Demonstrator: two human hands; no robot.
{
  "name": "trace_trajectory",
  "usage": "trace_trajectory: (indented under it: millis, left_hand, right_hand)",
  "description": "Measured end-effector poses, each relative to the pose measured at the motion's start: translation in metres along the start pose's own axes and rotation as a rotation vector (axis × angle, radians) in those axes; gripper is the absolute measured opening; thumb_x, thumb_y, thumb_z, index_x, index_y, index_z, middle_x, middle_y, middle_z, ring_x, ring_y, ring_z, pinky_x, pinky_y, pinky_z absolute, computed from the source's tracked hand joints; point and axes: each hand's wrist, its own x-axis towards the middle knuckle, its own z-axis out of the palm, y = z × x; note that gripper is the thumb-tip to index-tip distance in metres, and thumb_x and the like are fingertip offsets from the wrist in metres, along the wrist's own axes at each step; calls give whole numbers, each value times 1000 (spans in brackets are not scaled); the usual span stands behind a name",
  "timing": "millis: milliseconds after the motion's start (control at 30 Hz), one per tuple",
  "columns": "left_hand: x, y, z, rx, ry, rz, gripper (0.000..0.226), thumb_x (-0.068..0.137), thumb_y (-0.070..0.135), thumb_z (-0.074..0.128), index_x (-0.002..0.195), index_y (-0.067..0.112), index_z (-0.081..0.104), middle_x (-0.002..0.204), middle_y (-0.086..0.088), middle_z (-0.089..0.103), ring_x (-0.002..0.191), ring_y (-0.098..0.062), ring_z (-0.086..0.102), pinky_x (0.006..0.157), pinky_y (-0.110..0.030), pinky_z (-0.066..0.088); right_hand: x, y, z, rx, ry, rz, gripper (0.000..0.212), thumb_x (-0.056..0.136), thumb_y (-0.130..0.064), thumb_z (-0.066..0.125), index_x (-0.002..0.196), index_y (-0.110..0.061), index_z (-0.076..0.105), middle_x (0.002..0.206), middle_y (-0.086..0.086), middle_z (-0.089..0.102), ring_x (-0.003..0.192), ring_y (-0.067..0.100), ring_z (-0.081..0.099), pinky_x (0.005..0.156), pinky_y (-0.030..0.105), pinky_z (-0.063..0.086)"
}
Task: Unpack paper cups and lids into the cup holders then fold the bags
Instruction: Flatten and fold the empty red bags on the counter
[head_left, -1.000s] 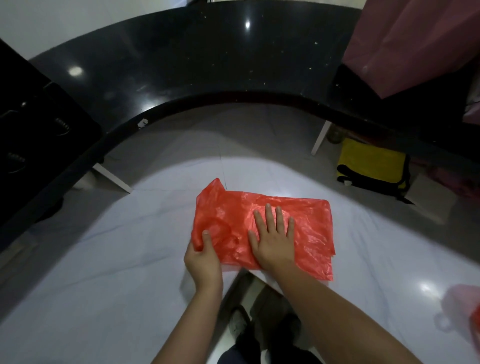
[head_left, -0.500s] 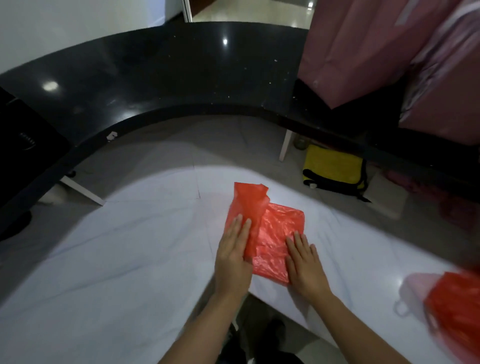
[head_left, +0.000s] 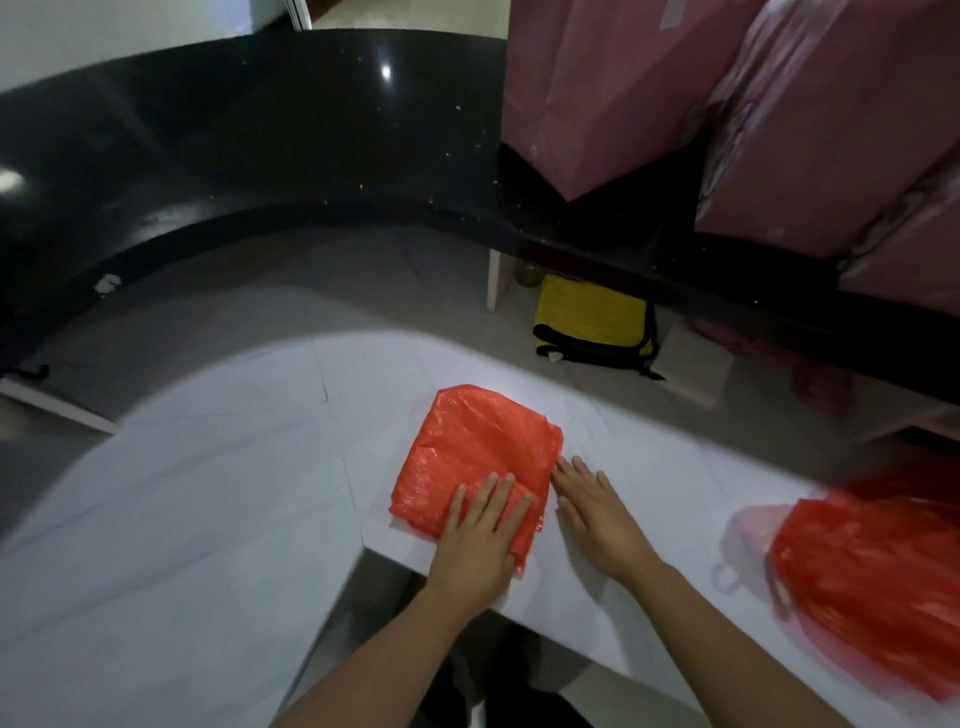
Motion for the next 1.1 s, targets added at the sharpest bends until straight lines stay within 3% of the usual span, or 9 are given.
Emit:
trace_trajectory:
  millis: [167,333,433,567,700,800,867,1000,1100]
  left_hand:
    - [-14,-15,-1,-26,74,117,73,98,55,34,162,31,6,170,1,0,156,-22,-9,122,-55,-4]
    - [-31,-37,-3,-39,65,226,62,100,62,30,158,37,27,169,8,12,156,-15,-4,123,-53,-7]
    - [-36,-46,-10,-160,134,257,42,104,53,35,131,36,62,150,13,49,152,-11,20,125,-52,2]
    - [-48,-58,-12,-182,316,229,26,94,34,53,99,22,75,115,7,69,125,-13,55,122,-49,24]
    - [-28,-55,-23,-250,508,-148,32,92,25,46,108,10,69,114,-7,66,110,-25,60,102,-50,49]
    - [7,-47,-30,-152,305,-380,57,104,37,27,156,14,33,165,-5,26,154,-30,18,124,-51,18]
    - [18,-46,-19,-91,163,-396,60,107,41,16,162,20,3,168,-1,-8,155,-21,-13,125,-50,-3]
    - [18,-49,8,-64,134,-430,62,106,46,10,161,22,-7,168,-1,-15,153,-21,-23,124,-47,-12]
    - [18,-47,14,-35,144,-434,72,104,51,22,161,18,-8,168,-5,-18,153,-25,-23,124,-49,-9]
  right_hand:
    - [2,-10,-17,154,121,106,64,102,-61,4,159,-35,20,165,-15,17,154,3,2,126,29,1]
    - [30,-53,-25,-58,49,-196,59,101,-36,16,160,-38,6,166,-17,1,153,1,-12,126,32,-6]
    - [55,-81,-7,-294,-13,-369,63,102,-40,22,162,-29,5,167,-10,-9,154,10,-16,125,35,-11]
    - [70,-82,17,-499,-80,-349,59,108,-43,21,162,-27,4,169,-2,-10,154,19,-18,125,45,-12]
    - [66,-67,38,-492,-78,-253,58,108,-46,10,161,-27,-6,168,-1,-15,151,18,-26,125,44,-11]
    - [66,-69,45,-480,-38,-267,57,109,-43,13,161,-26,-3,167,-2,-15,152,18,-24,125,44,-10]
    - [68,-68,42,-448,-44,-277,56,110,-39,19,161,-25,2,168,-3,-10,154,17,-18,126,43,-6]
    - [69,-83,45,-255,-23,-112,56,108,-36,20,162,-23,12,169,-4,2,155,10,-9,126,36,-8]
    - [62,-97,59,-211,34,16,58,107,-41,8,162,-24,0,169,-6,-8,153,8,-16,125,36,-10]
